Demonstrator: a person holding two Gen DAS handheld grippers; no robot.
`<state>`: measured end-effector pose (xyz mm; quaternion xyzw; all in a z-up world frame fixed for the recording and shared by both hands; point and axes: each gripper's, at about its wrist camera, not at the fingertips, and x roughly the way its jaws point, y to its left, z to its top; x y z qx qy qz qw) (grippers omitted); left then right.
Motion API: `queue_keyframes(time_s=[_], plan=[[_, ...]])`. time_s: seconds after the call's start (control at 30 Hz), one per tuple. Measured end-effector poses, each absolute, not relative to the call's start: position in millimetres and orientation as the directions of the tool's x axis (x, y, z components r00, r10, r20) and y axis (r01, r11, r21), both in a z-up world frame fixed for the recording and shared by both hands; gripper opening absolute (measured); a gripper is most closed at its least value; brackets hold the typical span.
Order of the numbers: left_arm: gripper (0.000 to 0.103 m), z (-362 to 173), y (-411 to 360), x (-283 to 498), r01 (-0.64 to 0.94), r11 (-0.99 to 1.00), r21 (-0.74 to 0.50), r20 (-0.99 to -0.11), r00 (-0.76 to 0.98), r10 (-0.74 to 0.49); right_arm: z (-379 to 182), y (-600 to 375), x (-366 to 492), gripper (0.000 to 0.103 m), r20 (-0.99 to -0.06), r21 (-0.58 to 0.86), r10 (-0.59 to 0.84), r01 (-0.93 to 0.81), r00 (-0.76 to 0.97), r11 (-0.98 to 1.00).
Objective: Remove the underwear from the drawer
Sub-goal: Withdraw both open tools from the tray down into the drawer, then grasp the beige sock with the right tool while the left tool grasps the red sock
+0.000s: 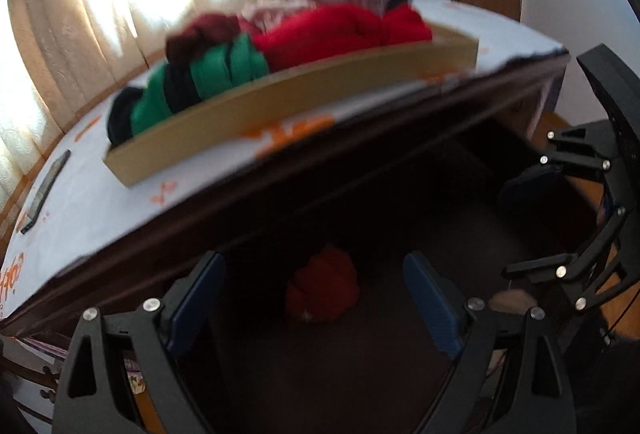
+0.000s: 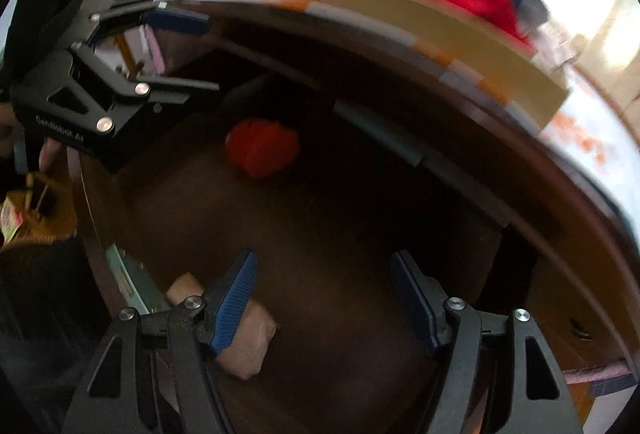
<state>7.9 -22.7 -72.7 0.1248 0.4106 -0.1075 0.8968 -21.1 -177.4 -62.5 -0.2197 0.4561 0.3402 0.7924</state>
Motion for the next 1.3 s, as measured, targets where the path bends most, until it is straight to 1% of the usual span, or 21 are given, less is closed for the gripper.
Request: queue_keyframes(time_s=[0.27,0.53,0.63,0.73,0.83,0.9,0.93,1.0,1.03,1.17,1.3], plan=[[0.092,-94.3,-18.9,17.2,0.326,0.936,0.132,-0.831,0.552,-0.075,-87.9,-172.2,-10.8,0.071,-0.934,0.082,0.316,-0.759,0.168,0.646],[0.092,-105.8,-20.0,23.6,0.355,0.928,0.112,-0.866,0.494,-0.085,-110.3,-181.2,-0.2,0.071,-0.947,0.214,0.322,-0.715,0.015,0.665],[0.092,-107.7,-22.2,28.4,0.356,0.927,0.116,-0.87,0.487,-0.078,-115.1,-181.2,2.5,0.069,-0.948,0.24,0.316,-0.709,-0.025,0.663],[0.092,-108.7,-24.5,30.0,0.359,0.927,0.113,-0.873,0.481,-0.08,-121.9,-178.9,3.7,0.059,-0.942,0.289,0.323,-0.701,-0.088,0.652],[0.092,-108.7,-26.5,31.0,0.365,0.924,0.113,-0.874,0.478,-0.082,-130.3,-175.1,7.0,0.057,-0.935,0.326,0.326,-0.69,-0.136,0.647],[0.092,-109.1,-26.8,32.0,0.369,0.923,0.108,-0.877,0.473,-0.087,-136.0,-172.5,12.5,0.054,-0.923,0.368,0.339,-0.678,-0.183,0.636],[0.092,-109.2,-26.6,32.5,0.369,0.923,0.107,-0.877,0.472,-0.087,-137.3,-172.0,12.9,0.05,-0.918,0.381,0.345,-0.674,-0.195,0.632],[0.092,-109.5,-26.6,32.8,0.369,0.923,0.106,-0.878,0.47,-0.087,-138.3,-167.3,12.8,0.036,-0.904,0.415,0.363,-0.672,-0.227,0.613],[0.092,-109.8,-26.0,33.1,0.368,0.924,0.105,-0.879,0.468,-0.087,-138.9,-163.1,10.0,0.024,-0.886,0.452,0.385,-0.668,-0.258,0.591],[0.092,-111.1,-25.5,35.9,0.364,0.926,0.099,-0.884,0.46,-0.086,-136.7,-162.2,8.6,0.021,-0.883,0.452,0.4,-0.677,-0.247,0.581],[0.092,-113.1,-27.6,38.7,0.366,0.925,0.098,-0.888,0.453,-0.085,-126.2,-173.1,0.1,0.017,-0.886,0.425,0.423,-0.693,-0.189,0.582]])
